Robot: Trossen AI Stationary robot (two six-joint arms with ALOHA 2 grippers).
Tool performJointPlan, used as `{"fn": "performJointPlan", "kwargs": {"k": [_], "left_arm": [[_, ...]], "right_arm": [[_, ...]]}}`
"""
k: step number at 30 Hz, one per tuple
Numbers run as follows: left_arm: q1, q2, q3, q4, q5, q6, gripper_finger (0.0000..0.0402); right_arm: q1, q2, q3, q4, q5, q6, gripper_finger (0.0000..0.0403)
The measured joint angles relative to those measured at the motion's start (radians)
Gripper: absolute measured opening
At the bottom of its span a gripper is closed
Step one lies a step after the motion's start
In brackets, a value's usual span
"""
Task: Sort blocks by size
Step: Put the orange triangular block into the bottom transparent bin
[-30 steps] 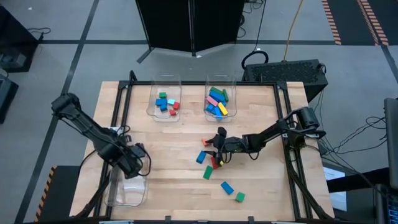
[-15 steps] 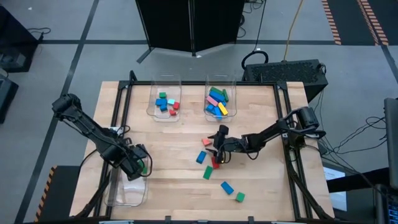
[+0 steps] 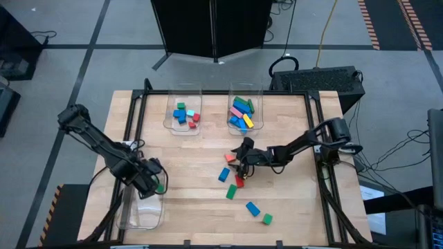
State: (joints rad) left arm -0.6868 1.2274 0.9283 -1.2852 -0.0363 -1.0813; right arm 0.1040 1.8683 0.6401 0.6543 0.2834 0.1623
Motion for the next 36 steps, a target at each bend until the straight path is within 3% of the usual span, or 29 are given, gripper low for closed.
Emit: {"fn": "performJointPlan", "kwargs": {"k": [8,17,22,25,30,36], "left_arm": [[0.000,-0.003,0.135,-0.038,-0.215,0.046,0.0235],[0.000,-0.003,0.142,-0.036,-0.442,0.076,0.0235],[0.000,-0.003,0.142,0.046,-0.667,0.090,0.0235],[0.000,-0.001,0.142,0.149,-0.726,0.229,0.0235],[0.007,0.035,0.142,0.299,-0.791,0.457,0.0235],[0.036,0.138,0.142,0.468,-0.795,0.761,0.0235]], "right_arm": [[0.000,0.120,0.098,0.011,0.006,-0.005,0.0270],[0.008,0.116,0.107,-0.049,-0.004,0.027,0.0180],[0.034,0.115,0.106,-0.038,0.010,0.018,0.0137],[0.046,0.090,0.103,-0.046,-0.002,0.009,0.0114],[0.052,0.005,0.103,-0.046,-0.075,0.005,0.0115],[0.051,-0.045,0.104,0.024,-0.207,0.030,0.0122]]}}
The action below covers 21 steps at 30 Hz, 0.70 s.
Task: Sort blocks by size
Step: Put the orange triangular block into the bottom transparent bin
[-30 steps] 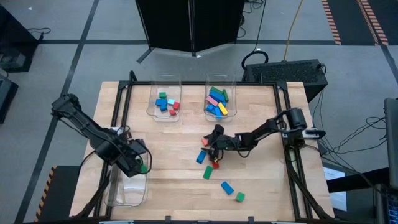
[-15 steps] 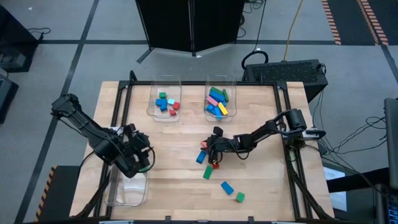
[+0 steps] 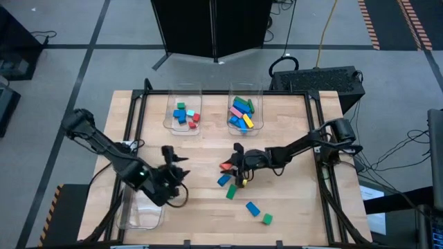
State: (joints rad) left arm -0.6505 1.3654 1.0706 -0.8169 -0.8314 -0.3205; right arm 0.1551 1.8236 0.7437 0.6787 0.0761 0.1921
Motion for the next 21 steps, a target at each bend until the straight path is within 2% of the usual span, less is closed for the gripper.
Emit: {"fn": "performJointPlan", "kwargs": {"k": [4,8,15,18,21], "left_arm": [[0.024,0.086,0.000,0.118,0.001,0.214,0.0235],[0.060,0.165,0.000,0.226,0.001,0.357,0.0235],[0.125,0.251,0.000,0.349,0.026,0.415,0.0235],[0.145,0.268,0.000,0.398,0.067,0.418,0.0235],[0.156,0.287,0.000,0.470,0.127,0.486,0.0235]], "right_arm": [[0.000,0.003,0.000,0.070,-0.085,0.033,0.0119],[0.000,0.004,0.000,0.128,-0.158,0.063,0.0123],[0.002,0.004,0.000,0.178,-0.219,0.085,0.0123],[0.003,0.004,0.000,0.185,-0.238,0.097,0.0123],[0.003,0.004,0.000,0.209,-0.266,0.113,0.0123]]}}
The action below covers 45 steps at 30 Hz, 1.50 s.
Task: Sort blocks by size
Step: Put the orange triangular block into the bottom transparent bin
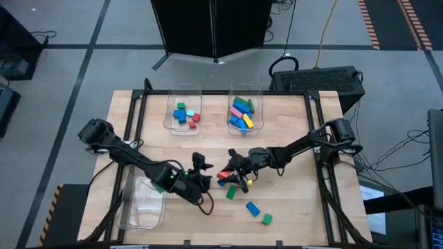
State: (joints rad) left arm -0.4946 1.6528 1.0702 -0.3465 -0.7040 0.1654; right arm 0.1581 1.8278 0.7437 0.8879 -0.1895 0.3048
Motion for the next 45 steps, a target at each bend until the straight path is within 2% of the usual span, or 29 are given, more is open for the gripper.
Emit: {"fn": "performJointPlan", "kwargs": {"k": [6,15,25,35,45], "left_arm": [[0.001,0.036,0.000,0.198,0.073,0.203,0.0235],[0.003,0.038,-0.001,0.385,0.086,0.323,0.0235],[0.005,0.038,-0.001,0.398,0.121,0.366,0.0230],[0.010,0.037,-0.001,0.423,0.174,0.402,0.0143],[0.015,0.037,-0.002,0.429,0.191,0.402,0.0140]], "right_arm": [[0.002,0.000,0.001,0.084,-0.106,0.054,0.0123],[0.018,0.000,0.001,0.140,-0.159,0.076,0.0123],[0.028,0.000,0.001,0.165,-0.159,0.076,0.0123],[0.029,0.000,0.001,0.168,-0.174,0.081,0.0123],[0.028,0.000,0.000,0.158,-0.166,0.080,0.0123]]}}
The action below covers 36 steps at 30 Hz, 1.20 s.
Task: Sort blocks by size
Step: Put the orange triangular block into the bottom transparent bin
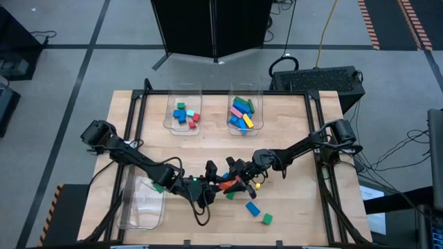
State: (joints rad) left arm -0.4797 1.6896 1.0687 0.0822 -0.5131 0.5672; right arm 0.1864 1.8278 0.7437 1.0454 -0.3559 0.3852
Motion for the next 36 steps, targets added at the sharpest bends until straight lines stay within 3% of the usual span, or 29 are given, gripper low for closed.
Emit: {"fn": "performJointPlan", "kwargs": {"k": [5,12,17,23,36], "left_arm": [[-0.010,0.001,0.000,0.010,-0.008,0.096,0.0171],[-0.005,0.000,0.002,0.029,0.087,0.145,0.0259],[-0.003,0.000,0.002,0.022,0.077,0.145,0.0270],[0.004,0.000,0.002,0.017,0.073,0.108,0.0255],[0.015,0.000,0.002,-0.011,0.076,0.043,0.0152]], "right_arm": [[-0.002,-0.001,0.001,-0.007,0.011,-0.003,0.0123],[-0.004,0.005,0.002,-0.008,0.027,-0.004,0.0123],[-0.004,0.005,0.002,-0.004,0.019,0.001,0.0123],[-0.004,0.005,0.002,-0.002,0.012,0.003,0.0123],[-0.004,0.005,0.001,-0.005,0.008,0.005,0.0123]]}}
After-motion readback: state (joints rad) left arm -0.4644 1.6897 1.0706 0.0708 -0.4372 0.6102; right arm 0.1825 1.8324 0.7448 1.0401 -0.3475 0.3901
